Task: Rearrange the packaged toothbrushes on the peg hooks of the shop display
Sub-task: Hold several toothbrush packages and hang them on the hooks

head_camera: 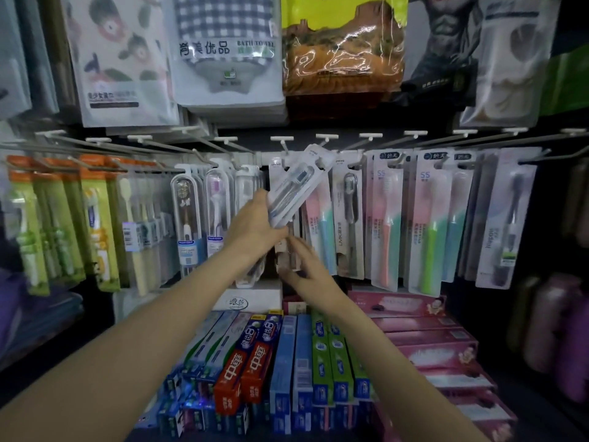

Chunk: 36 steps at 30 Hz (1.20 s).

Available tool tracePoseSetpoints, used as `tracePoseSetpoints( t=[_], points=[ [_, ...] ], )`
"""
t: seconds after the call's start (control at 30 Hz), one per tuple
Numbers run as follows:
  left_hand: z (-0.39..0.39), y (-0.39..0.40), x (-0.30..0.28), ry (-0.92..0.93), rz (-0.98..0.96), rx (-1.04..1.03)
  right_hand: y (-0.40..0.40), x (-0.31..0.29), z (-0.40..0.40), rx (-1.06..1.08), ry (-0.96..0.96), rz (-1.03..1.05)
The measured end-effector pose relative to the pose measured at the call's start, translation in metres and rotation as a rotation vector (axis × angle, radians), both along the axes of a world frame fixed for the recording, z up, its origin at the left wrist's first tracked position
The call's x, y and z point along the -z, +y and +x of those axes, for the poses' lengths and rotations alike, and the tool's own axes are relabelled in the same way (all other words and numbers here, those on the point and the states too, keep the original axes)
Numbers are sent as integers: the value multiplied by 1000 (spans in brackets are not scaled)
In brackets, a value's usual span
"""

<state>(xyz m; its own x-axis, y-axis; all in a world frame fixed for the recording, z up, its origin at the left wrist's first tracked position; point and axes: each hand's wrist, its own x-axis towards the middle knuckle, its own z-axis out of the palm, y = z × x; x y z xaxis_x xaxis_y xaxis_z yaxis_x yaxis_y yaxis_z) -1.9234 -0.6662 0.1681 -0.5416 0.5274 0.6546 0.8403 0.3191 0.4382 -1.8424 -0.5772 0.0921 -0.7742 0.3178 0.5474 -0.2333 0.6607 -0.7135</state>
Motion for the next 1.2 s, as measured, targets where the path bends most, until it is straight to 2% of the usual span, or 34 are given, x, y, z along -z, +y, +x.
tracePoseSetpoints(
  t=[0.1,0.17,0.47,0.7,0.87,1.2],
  points=[
    [-3,-3,-4,69,-37,-33,21,-6,5,347,151,-166],
    [-3,-2,-3,79,-56,-43,33,-9,5,479,155,-218],
    [-5,0,-2,74,-64,-30,33,-15,-20,406,22,-473],
    [-2,-3,-3,47,-95,3,29,-9,-5,365,15,-370],
    [3,-3,-3,36,-100,-2,35,-18,37,435,66,-258],
    [13,2,2,6,-81,-6,70,-35,81,627,43,262]
  ],
)
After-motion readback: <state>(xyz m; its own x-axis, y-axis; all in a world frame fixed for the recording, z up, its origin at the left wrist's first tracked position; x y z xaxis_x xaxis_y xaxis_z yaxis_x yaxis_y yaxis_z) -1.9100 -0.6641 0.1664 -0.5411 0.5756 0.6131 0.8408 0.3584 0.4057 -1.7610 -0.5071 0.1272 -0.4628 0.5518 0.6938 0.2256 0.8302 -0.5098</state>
